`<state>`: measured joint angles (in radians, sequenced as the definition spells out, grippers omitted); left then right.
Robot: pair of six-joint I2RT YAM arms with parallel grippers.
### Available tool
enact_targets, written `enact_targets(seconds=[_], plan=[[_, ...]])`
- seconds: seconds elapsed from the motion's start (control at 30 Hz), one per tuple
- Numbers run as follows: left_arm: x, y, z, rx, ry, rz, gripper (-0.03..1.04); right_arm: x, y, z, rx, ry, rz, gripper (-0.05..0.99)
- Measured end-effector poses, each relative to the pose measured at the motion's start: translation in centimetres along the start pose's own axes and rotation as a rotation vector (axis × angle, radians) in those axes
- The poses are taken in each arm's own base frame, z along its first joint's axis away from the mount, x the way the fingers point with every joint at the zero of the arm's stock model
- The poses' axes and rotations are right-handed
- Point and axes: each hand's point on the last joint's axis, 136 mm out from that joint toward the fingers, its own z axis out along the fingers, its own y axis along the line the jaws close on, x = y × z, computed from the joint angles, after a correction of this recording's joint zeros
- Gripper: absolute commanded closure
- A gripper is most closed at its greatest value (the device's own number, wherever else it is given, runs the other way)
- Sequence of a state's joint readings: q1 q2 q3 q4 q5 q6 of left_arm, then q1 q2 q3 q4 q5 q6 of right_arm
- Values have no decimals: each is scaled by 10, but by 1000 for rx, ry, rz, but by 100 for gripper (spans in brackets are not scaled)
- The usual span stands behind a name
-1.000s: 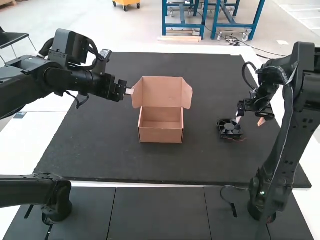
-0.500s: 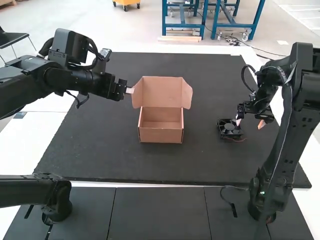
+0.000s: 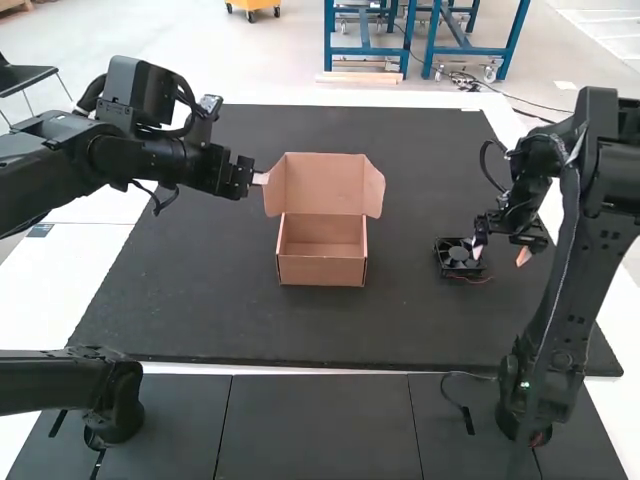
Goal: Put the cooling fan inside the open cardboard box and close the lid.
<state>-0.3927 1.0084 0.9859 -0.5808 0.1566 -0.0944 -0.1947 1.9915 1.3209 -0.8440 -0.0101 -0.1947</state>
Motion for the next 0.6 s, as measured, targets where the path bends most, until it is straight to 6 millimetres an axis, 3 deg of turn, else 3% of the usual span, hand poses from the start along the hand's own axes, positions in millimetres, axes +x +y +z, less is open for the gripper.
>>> enact_targets(seconds=[0.23, 0.3, 0.47, 0.6], plan=[[0, 0, 0, 0, -2, 0, 4, 3, 0, 4, -3, 19, 1, 18], [0, 0, 0, 0, -2, 0, 4, 3, 1, 4, -4, 18, 1, 27], [-1, 0, 0, -1, -2, 0, 4, 3, 6, 4, -34, 16, 3, 66], [-1, 0, 0, 0, -2, 0, 4, 2, 13, 3, -76, 12, 5, 78]])
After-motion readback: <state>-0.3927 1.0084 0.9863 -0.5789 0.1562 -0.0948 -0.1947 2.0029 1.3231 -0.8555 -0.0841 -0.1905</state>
